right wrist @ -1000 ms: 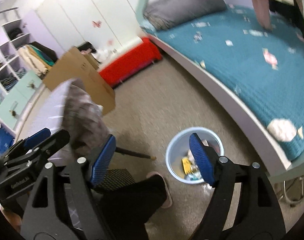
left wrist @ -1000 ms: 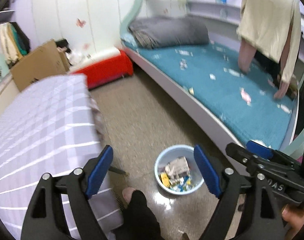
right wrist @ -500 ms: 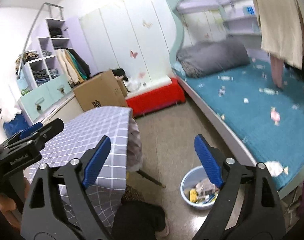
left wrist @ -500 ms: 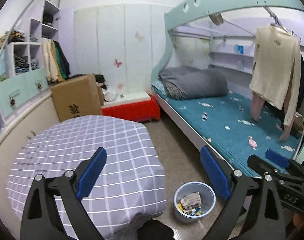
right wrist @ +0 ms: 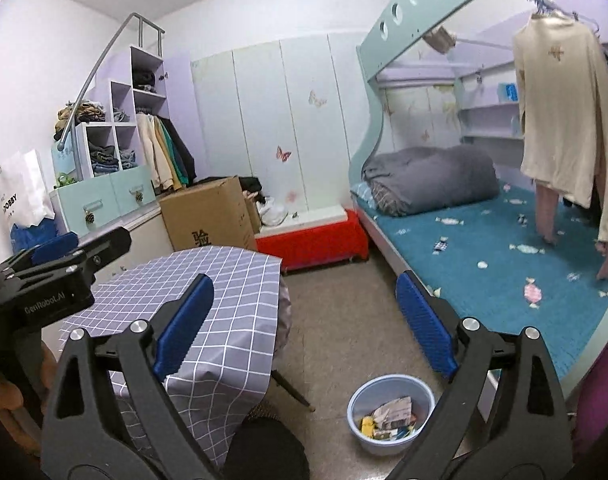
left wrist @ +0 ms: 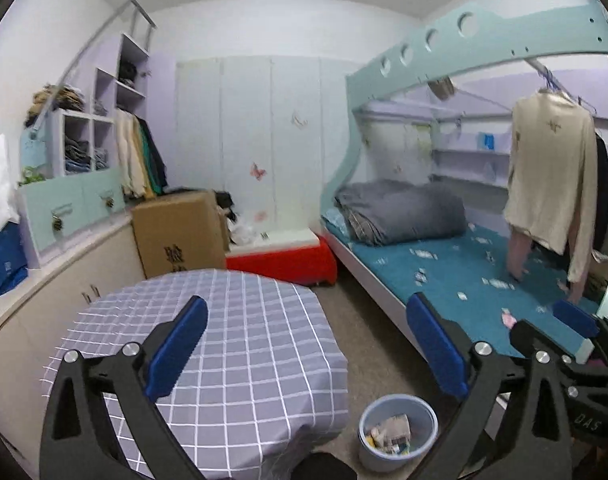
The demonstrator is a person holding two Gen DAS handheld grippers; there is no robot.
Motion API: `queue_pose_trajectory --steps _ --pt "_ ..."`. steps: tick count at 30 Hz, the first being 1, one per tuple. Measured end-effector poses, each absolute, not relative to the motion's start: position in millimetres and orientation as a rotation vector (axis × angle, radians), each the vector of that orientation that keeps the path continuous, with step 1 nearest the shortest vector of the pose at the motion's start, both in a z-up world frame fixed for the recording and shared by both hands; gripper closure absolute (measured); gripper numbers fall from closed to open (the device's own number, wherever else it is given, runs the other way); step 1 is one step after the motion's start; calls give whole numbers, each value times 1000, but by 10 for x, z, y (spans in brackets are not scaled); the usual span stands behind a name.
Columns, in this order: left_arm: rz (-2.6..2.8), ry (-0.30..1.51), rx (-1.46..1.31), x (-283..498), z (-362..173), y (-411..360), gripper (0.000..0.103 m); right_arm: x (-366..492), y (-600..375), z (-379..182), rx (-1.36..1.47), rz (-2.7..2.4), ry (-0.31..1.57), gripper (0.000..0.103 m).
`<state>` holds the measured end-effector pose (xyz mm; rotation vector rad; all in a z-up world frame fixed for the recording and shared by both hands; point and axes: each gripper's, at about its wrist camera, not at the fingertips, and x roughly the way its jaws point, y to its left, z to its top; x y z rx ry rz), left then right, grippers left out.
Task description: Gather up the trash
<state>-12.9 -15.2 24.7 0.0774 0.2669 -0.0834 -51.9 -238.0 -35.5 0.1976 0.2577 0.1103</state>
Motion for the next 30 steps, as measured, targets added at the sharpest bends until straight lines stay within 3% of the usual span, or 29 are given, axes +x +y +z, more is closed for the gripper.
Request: queue_pose_trajectory --steps 30 --pt "-75 274 133 -215 64 -207 5 -599 -2336 -523 179 84 251 10"
